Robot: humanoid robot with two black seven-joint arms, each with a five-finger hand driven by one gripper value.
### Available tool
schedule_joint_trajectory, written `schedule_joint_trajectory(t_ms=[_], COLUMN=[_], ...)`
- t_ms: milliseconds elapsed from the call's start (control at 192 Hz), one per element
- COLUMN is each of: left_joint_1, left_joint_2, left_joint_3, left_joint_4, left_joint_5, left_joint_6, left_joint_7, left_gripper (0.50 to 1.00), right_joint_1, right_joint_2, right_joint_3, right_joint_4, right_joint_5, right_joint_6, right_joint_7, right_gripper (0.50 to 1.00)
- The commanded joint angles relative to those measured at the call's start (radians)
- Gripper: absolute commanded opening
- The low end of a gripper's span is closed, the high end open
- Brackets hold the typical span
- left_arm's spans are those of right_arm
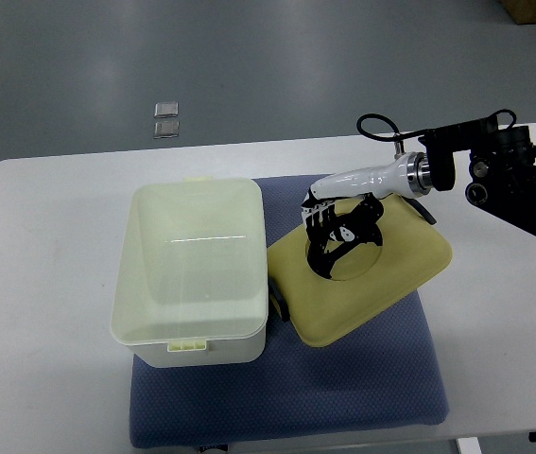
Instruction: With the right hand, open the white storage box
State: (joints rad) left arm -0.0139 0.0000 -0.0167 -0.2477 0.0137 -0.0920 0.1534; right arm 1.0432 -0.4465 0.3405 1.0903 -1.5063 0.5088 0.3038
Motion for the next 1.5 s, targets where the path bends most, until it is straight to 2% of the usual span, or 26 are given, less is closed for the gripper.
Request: schedule_joint_trajectory(t_ms=[0,5,10,16,21,26,31,366,418,475,621,695,836,903,987,1044,1055,1102,1164,1295,1384,1493], left_joint_1=[0.0,0.0,0.0,0.0,0.0,0.0,0.0,0.0,0.0,0.0,0.0,0.0,0.0,0.002,0.002,0.002,0.002,0.002,0.002,0.002,0.002,0.002], left_joint_2=[0.0,0.0,0.0,0.0,0.0,0.0,0.0,0.0,0.0,0.0,0.0,0.0,0.0,0.0,0.0,0.0,0.0,0.0,0.0,0.0,0.0,0.0], left_joint_3=[0.0,0.0,0.0,0.0,0.0,0.0,0.0,0.001,0.001,0.001,0.001,0.001,0.001,0.001,0.001,0.001,0.001,0.001,0.001,0.001,0.001,0.001], left_joint_4=[-0.001,-0.001,0.001,0.001,0.001,0.001,0.001,0.001,0.001,0.001,0.001,0.001,-0.001,-0.001,-0.002,-0.004,-0.004,-0.004,-0.002,-0.001,-0.004,-0.008], left_joint_5=[0.0,0.0,0.0,0.0,0.0,0.0,0.0,0.0,0.0,0.0,0.0,0.0,0.0,0.0,0.0,0.0,0.0,0.0,0.0,0.0,0.0,0.0], left_joint_6=[0.0,0.0,-0.002,-0.002,0.0,0.0,0.0,0.0,0.0,0.0,0.0,0.0,0.0,-0.002,-0.002,0.0,0.0,0.0,0.0,0.0,0.0,0.0], left_joint_7=[0.0,0.0,0.0,0.0,0.0,0.0,0.0,0.0,0.0,0.001,0.0,0.0,0.0,0.0,0.001,0.001,0.001,0.0,0.001,0.001,0.001,0.001], left_gripper=[1.0,1.0,1.0,1.0,1.0,1.0,1.0,1.0,1.0,1.0,1.0,1.0,1.0,1.0,1.0,1.0,1.0,1.0,1.0,1.0,1.0,1.0], right_joint_1=[-0.008,-0.008,-0.009,-0.009,-0.011,-0.011,-0.014,-0.022,-0.017,-0.012,0.02,0.021,-0.009,-0.055,-0.092,-0.121,-0.121,-0.141,-0.155,-0.2,-0.236,-0.284], right_joint_2=[0.014,0.014,0.014,0.014,0.014,0.014,0.014,-0.012,-0.026,-0.06,-0.11,-0.11,-0.044,0.008,0.045,0.069,0.069,0.095,0.108,0.118,0.147,0.167], right_joint_3=[0.002,0.002,0.002,0.002,0.002,0.002,0.002,0.002,0.006,0.018,0.098,0.167,0.35,0.408,0.437,0.439,0.439,0.439,0.437,0.439,0.442,0.442], right_joint_4=[-0.032,-0.032,-0.035,-0.035,-0.038,-0.038,-0.041,-0.047,-0.032,-0.015,0.011,-0.026,-0.208,-0.262,-0.299,-0.306,-0.306,-0.306,-0.308,-0.309,-0.309,-0.309], right_joint_5=[0.001,0.001,0.001,0.001,0.001,0.001,0.001,0.017,0.02,0.028,0.094,0.149,0.37,0.569,0.864,1.104,1.104,1.282,1.449,1.66,1.704,1.709], right_joint_6=[-0.007,-0.007,-0.009,-0.009,-0.01,-0.01,-0.01,0.007,0.036,0.102,0.102,0.102,0.102,0.062,-0.021,-0.143,-0.144,-0.26,-0.348,-0.363,-0.355,-0.293], right_joint_7=[0.0,0.0,0.0,0.0,0.0,0.0,0.001,0.001,0.001,0.001,0.001,0.001,0.001,-0.012,-0.094,-0.133,-0.134,-0.146,-0.147,-0.137,-0.134,-0.132], right_gripper=[0.685,0.686,0.786,0.787,0.88,0.881,0.943,0.946,0.946,0.946,0.946,0.946,0.944,0.944,0.944,0.944,0.944,0.944,0.944,0.944,0.946,0.946])
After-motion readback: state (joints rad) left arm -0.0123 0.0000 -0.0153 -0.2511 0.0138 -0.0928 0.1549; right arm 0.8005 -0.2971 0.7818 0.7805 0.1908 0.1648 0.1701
